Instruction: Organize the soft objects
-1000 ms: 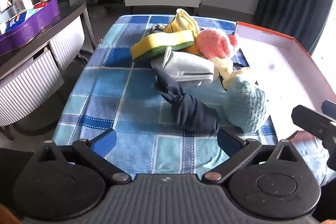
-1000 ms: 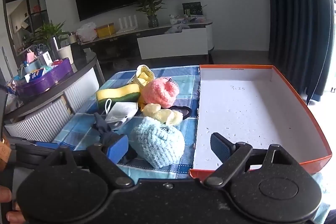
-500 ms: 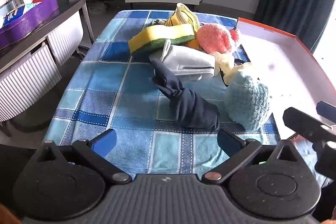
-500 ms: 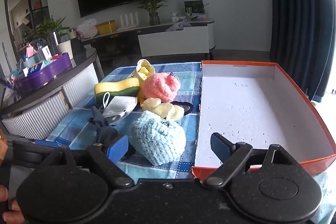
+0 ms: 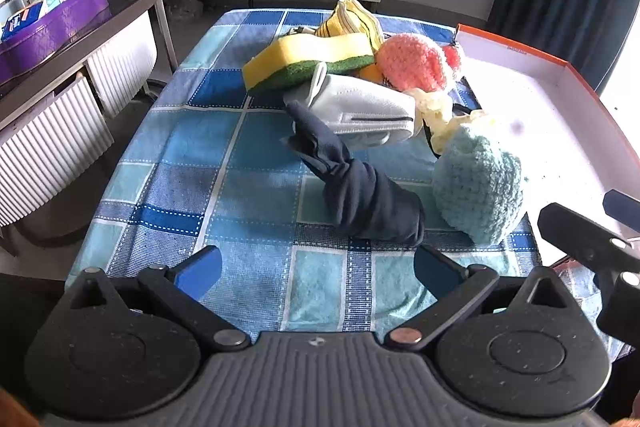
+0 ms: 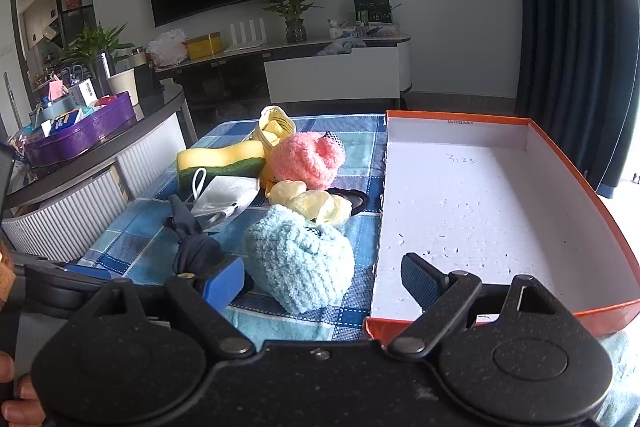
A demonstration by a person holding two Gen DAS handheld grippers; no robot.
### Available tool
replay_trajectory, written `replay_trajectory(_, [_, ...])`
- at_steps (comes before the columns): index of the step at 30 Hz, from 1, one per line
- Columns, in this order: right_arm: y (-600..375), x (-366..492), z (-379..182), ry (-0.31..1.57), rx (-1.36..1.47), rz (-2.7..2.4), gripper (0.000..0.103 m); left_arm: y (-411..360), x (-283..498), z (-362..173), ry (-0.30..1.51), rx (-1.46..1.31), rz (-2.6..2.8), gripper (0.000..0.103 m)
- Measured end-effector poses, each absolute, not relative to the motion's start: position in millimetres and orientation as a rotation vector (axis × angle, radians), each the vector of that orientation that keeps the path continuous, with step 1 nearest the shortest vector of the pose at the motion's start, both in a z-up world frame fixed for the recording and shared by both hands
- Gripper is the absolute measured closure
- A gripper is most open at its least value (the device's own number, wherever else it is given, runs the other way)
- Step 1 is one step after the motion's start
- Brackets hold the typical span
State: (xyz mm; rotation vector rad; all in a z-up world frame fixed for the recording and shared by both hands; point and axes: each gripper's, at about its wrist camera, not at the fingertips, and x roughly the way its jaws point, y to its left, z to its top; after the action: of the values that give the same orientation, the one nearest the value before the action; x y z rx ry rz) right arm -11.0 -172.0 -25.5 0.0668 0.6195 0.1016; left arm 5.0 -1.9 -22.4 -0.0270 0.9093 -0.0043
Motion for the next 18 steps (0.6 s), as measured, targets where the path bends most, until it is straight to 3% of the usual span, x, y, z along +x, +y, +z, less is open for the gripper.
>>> replay_trajectory(18, [-170.5,-7.1,-30.4,0.639,0.071,0.11,0.002,-2.2,10.6,-28.1,0.924,-0.026,-0.002,0.0])
